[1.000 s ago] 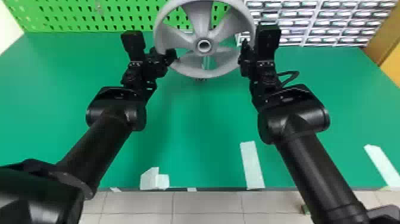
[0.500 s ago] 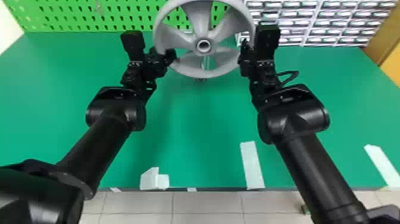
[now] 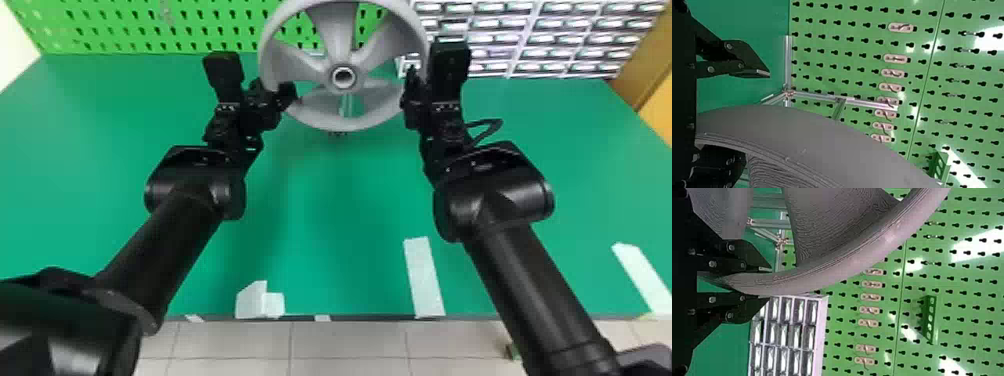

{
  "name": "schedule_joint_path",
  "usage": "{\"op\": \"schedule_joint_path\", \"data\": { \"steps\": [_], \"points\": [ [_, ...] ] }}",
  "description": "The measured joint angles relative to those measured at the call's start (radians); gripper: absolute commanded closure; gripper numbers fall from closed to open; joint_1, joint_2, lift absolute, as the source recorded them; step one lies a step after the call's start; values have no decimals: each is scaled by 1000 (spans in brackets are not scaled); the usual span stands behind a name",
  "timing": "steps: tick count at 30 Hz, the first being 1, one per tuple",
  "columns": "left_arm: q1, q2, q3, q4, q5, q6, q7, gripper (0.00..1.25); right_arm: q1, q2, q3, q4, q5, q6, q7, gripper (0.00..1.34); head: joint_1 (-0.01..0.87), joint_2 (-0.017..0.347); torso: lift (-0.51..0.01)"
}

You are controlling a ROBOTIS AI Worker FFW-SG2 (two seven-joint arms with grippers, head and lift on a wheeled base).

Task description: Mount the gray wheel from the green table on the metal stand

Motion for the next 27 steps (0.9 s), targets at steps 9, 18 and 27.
{"op": "schedule_joint_path", "data": {
  "steps": [9, 18, 27],
  "points": [
    [0, -9, 18, 0, -13, -3, 0, 676, 1, 0, 0, 0, 2, 0, 0, 1148, 867, 52, -100],
    [4, -16, 24, 0, -15, -8, 0, 619, 1, 0, 5, 1, 0, -1, 0, 1121, 867, 52, -100],
    [11, -20, 23, 0, -3, -27, 0, 536, 0, 0, 7, 3, -5, -3, 0, 1010, 867, 52, -100]
  ]
}}
